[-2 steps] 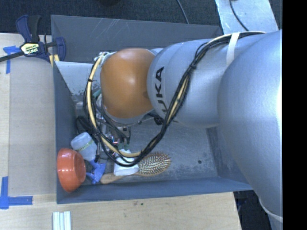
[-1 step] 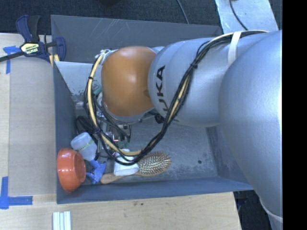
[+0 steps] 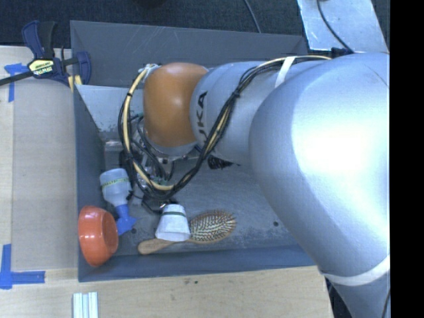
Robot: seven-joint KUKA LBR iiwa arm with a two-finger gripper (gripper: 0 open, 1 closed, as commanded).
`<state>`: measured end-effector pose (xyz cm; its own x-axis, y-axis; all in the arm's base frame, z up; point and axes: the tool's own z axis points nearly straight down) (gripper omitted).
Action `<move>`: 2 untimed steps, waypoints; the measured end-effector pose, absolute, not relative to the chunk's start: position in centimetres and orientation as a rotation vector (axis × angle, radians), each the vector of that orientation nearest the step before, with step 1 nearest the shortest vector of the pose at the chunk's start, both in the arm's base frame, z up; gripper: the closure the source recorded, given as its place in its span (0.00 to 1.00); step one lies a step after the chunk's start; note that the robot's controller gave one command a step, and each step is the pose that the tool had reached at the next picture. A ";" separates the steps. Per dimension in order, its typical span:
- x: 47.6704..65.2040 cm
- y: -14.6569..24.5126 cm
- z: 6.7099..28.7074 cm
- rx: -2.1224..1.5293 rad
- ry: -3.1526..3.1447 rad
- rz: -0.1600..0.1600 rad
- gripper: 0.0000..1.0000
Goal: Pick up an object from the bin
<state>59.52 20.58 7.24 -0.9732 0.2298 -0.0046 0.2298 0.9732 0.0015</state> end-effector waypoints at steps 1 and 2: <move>59.1 19.4 7.2 0.354 3.110 0.014 0.00; 52.5 20.7 7.1 0.630 3.075 0.005 0.00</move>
Offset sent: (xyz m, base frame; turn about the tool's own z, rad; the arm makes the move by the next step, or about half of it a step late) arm -0.0702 0.0020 -0.0024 0.1736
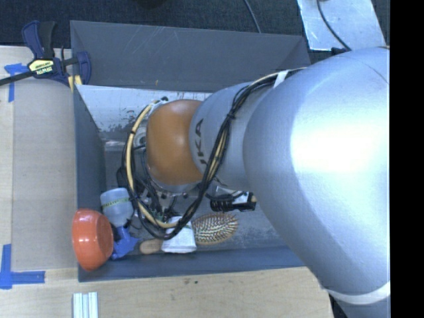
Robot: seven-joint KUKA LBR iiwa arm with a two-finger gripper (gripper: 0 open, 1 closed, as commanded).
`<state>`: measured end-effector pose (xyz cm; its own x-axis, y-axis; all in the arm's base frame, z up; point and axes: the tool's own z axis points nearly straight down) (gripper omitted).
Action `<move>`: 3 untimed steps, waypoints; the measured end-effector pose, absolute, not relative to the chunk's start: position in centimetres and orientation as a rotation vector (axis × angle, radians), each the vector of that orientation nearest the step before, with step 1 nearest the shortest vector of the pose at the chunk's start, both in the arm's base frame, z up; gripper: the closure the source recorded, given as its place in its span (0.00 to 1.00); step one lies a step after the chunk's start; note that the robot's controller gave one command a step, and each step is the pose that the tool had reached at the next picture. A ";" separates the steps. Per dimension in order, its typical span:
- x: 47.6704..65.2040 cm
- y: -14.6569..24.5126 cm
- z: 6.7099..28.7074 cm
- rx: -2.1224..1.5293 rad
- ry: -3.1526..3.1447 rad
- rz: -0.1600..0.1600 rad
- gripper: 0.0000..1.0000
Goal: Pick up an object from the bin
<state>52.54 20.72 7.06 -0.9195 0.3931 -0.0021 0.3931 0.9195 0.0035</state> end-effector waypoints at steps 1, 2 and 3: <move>52.5 23.3 7.0 0.690 3.053 -0.006 0.00; 53.1 17.3 7.1 0.955 2.984 0.005 1.00; 53.1 17.3 7.1 0.957 2.983 0.005 1.00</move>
Offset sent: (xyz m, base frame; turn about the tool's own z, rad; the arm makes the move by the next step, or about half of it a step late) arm 0.0048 -0.0331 -0.0006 0.2177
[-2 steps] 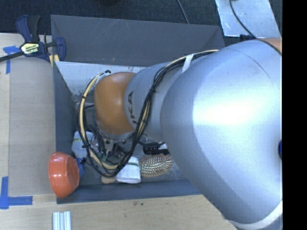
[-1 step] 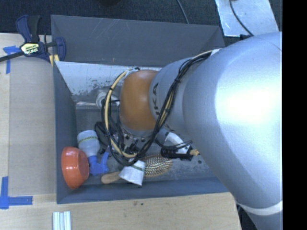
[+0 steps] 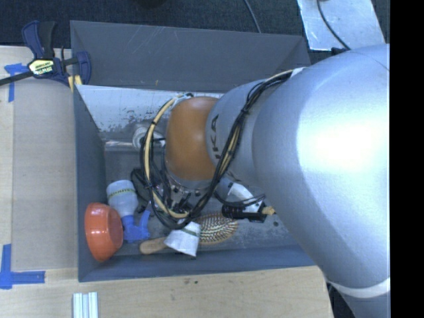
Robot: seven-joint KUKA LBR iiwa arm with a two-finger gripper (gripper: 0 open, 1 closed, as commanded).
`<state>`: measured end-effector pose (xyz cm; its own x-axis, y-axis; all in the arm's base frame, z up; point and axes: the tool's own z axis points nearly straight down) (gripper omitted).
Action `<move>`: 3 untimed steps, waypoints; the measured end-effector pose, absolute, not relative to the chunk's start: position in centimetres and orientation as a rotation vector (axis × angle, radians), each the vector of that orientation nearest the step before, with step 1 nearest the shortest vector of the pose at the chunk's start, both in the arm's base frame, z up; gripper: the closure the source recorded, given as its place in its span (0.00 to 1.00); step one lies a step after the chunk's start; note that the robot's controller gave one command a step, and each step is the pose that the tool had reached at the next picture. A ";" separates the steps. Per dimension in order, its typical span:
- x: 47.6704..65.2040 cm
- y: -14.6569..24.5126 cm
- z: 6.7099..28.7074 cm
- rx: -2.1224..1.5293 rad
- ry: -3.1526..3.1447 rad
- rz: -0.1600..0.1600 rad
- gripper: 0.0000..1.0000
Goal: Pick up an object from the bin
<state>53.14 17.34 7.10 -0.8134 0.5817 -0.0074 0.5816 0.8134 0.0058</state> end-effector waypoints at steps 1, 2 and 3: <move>53.1 17.3 7.3 0.956 2.983 0.005 1.00; 53.1 17.3 7.5 0.956 2.983 0.005 1.00; 53.0 17.2 7.7 0.956 2.982 0.005 1.00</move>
Offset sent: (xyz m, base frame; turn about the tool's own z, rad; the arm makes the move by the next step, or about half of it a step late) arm -0.0004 -0.0002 0.0060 -0.0003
